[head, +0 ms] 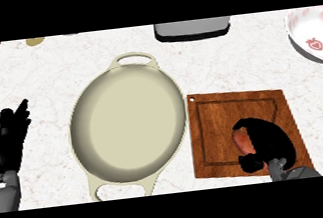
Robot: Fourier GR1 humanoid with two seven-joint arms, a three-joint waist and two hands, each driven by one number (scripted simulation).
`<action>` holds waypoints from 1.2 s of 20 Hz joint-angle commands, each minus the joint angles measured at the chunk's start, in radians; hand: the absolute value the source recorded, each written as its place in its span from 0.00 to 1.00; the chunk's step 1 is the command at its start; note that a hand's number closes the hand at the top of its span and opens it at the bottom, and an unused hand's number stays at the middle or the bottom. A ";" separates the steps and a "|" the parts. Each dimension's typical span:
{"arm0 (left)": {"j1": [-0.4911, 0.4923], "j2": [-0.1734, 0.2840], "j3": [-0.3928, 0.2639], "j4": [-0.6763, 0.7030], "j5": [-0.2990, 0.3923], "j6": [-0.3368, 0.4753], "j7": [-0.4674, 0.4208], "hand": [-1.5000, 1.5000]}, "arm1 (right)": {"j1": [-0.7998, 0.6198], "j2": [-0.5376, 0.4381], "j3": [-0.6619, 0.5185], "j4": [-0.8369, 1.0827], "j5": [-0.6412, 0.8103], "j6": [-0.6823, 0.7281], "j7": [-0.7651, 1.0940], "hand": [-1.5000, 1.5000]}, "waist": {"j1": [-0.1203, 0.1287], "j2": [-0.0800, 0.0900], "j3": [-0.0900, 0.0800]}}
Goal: Pick the sweet potato from the cutting board and place it in the pot
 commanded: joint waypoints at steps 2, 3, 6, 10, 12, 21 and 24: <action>-0.066 -0.006 0.018 0.057 -0.017 -0.012 -0.002 0.50 | -0.053 0.001 0.005 0.065 0.083 -0.061 -0.098 1.00 | -0.001 0.002 0.001; 0.013 -0.046 -0.026 -0.103 -0.035 0.022 0.093 0.50 | -0.018 -0.021 0.010 0.111 0.110 -0.112 -0.156 1.00 | 0.004 0.000 0.002; 0.009 -0.007 0.033 -0.007 -0.014 -0.027 -0.001 0.50 | -0.079 -0.014 0.006 0.090 0.160 -0.087 -0.132 1.00 | 0.002 0.001 0.001; 0.014 -0.015 0.043 0.004 -0.021 -0.050 -0.003 0.50 | -0.012 -0.052 -0.006 0.004 0.187 -0.089 -0.183 1.00 | -0.002 0.001 0.001; -0.024 -0.004 0.060 -0.011 -0.012 -0.060 0.021 0.50 | 0.007 -0.045 0.003 -0.051 0.222 -0.094 -0.154 1.00 | -0.003 0.001 0.001; -0.027 -0.023 0.061 0.024 -0.022 -0.065 0.001 0.50 | 0.085 -0.283 -0.099 -0.154 0.199 -0.131 -0.468 1.00 | -0.011 0.001 0.001; 0.025 -0.026 0.073 -0.009 -0.024 -0.055 -0.025 0.50 | 0.106 -0.232 -0.095 -0.289 0.253 -0.177 -0.386 1.00 | -0.007 -0.001 0.001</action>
